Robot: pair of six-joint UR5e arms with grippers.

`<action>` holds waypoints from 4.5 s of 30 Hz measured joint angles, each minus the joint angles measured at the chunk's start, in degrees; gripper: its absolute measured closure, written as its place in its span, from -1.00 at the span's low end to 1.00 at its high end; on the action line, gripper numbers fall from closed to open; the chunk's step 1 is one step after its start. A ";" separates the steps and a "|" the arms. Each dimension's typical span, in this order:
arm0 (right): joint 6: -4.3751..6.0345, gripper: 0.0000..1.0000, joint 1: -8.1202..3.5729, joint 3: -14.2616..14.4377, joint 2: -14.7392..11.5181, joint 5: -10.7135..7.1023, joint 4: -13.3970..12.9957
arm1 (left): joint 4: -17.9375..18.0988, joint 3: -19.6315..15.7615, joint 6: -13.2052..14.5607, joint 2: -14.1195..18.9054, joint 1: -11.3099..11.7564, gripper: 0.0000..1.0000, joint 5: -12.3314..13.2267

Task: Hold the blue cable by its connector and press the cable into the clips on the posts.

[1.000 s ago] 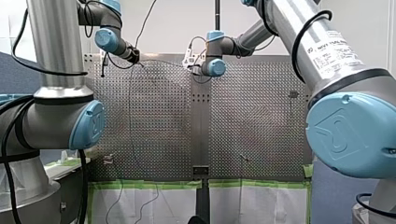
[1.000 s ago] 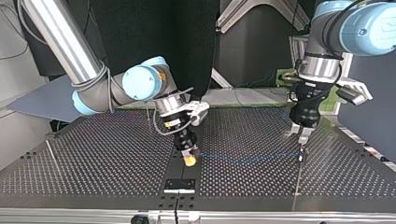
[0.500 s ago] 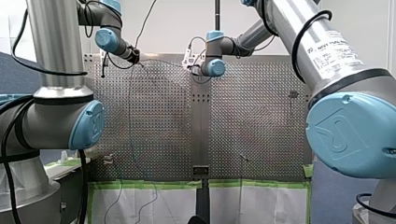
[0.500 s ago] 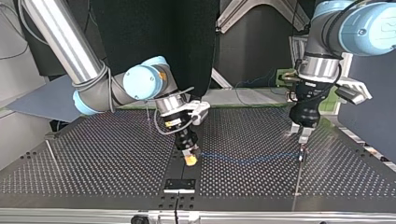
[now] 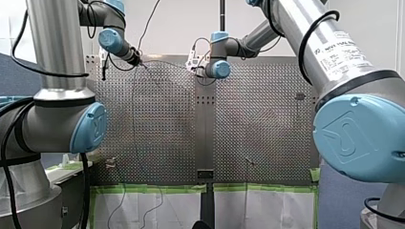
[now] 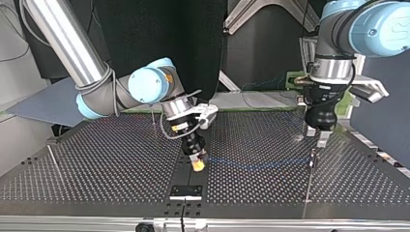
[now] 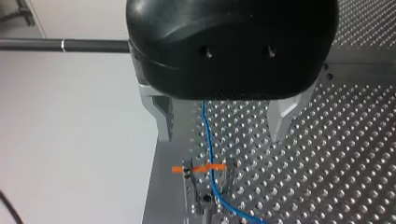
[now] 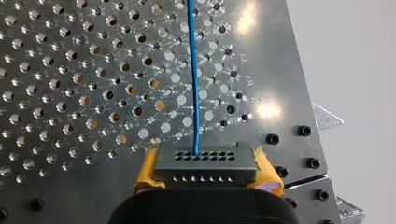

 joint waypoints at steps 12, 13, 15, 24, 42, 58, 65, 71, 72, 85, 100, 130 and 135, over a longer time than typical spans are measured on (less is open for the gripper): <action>0.00 1.00 0.02 0.00 0.01 -0.03 0.08 | -0.02 -0.09 -0.26 0.03 -0.71 -1.00 -1.00; 0.00 1.00 0.02 0.00 0.01 -0.03 0.08 | -0.02 -0.11 -0.26 0.03 -0.76 -1.00 -1.02; 0.00 1.00 0.02 0.00 0.01 -0.02 0.08 | -0.02 -0.16 -0.26 0.05 -0.90 -1.00 -1.05; -0.51 1.00 -0.27 0.14 0.03 -0.01 0.53 | 1.96 -0.18 0.77 0.12 -2.20 -1.00 -0.40; -1.30 1.00 -0.75 0.18 0.04 0.09 0.87 | 4.42 3.90 -0.49 -4.13 -5.96 -1.00 4.52; -1.32 1.00 -0.64 0.18 0.09 0.05 0.89 | 5.82 7.63 -0.67 -10.86 -6.99 -1.00 0.30; -1.32 1.00 -0.49 0.18 0.10 0.02 0.95 | 7.17 9.93 -1.33 -13.52 -7.12 -1.00 -1.53; -1.32 1.00 -0.42 0.18 0.10 0.00 0.96 | 6.08 12.38 -0.89 -15.54 -7.50 -1.00 -2.72; -1.32 1.00 -0.40 0.18 0.10 0.00 0.96 | 6.02 12.57 -0.86 -15.66 -7.54 -1.00 -2.94; -1.31 1.00 -0.27 0.19 0.10 0.00 1.04 | 5.67 12.99 -0.62 -15.88 -7.63 -1.00 -5.13; -1.32 1.00 -0.24 0.28 0.11 0.00 1.13 | 5.55 12.97 -0.60 -15.85 -7.86 0.92 -5.83; -1.40 1.00 -0.50 4.61 0.18 0.99 0.59 | 9.12 8.63 -1.80 -15.90 -9.82 1.00 -8.00; -1.40 1.00 -0.28 7.24 0.25 1.56 0.19 | 11.23 6.24 -1.92 -15.94 -10.77 1.00 -8.05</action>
